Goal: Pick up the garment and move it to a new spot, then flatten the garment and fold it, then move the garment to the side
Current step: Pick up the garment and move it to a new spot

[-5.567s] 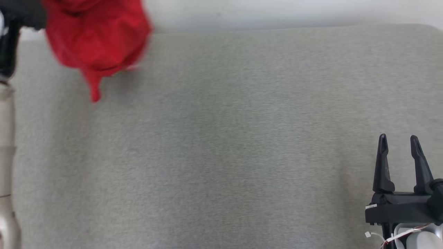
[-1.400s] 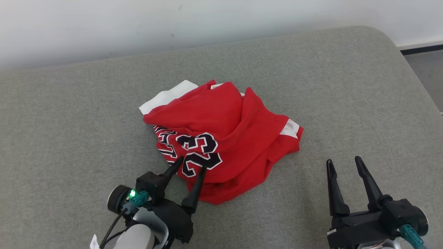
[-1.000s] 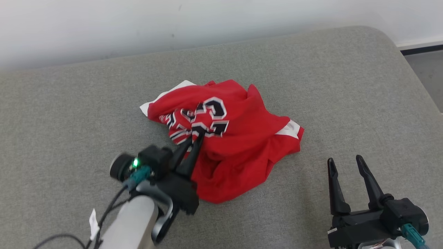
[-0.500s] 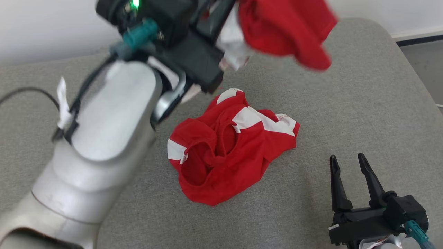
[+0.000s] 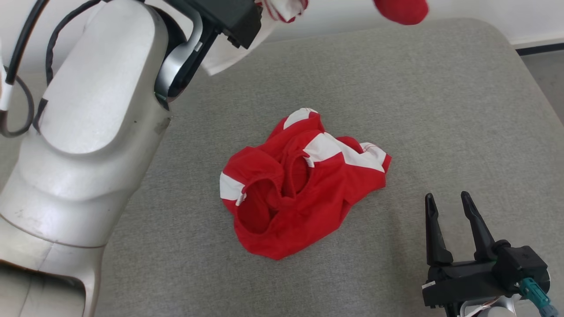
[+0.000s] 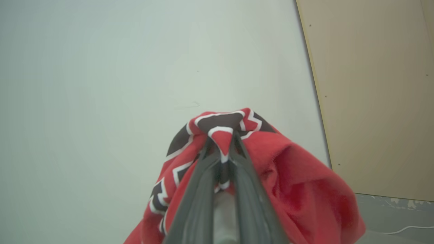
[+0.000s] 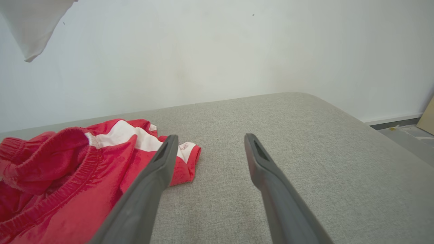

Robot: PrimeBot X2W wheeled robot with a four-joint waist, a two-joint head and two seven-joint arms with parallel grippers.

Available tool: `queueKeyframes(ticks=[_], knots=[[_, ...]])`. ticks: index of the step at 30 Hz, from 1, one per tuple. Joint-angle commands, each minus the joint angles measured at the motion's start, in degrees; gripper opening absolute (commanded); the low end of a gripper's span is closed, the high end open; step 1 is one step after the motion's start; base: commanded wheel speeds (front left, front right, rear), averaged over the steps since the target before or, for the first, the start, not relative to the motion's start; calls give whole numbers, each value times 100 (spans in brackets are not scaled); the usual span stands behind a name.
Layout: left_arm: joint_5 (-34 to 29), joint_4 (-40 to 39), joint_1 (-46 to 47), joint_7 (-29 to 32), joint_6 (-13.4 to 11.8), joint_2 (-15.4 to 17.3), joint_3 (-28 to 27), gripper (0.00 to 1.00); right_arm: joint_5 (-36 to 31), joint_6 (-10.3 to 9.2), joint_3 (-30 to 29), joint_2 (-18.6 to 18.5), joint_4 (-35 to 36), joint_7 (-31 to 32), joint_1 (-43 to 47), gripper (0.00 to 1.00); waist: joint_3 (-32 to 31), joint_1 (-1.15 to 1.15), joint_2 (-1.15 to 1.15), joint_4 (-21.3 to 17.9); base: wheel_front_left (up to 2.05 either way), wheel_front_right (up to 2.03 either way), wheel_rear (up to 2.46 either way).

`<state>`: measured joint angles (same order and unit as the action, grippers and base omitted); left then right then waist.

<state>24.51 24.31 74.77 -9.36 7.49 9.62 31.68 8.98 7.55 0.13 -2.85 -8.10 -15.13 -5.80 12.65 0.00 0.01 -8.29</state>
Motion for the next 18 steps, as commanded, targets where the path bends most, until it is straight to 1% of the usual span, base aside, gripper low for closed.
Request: queueKeyframes(ticks=[1,4,7,8,18], knots=[[40,31,-109,-46,-24,52,-38,0,-94,-12,-18,-6,32,-3,-48,100,3,0,-1,158,0,0,0],[70,52,-228,-85,-53,167,-74,0,-170,-12,-17,-5,73,-2,-109,100,28,0,-1,356,0,0,0],[122,54,-422,-139,-103,289,-134,0,-257,-12,-35,-5,109,-2,-125,100,49,0,-1,634,0,0,0],[122,54,-422,-139,-103,289,-134,0,-257,-12,-35,-5,109,-2,-125,100,49,0,-1,634,0,0,0],[273,7,-1203,-328,-290,840,-425,0,-580,-12,-15,-8,263,-3,-217,100,87,0,-1,1783,0,0,0]])
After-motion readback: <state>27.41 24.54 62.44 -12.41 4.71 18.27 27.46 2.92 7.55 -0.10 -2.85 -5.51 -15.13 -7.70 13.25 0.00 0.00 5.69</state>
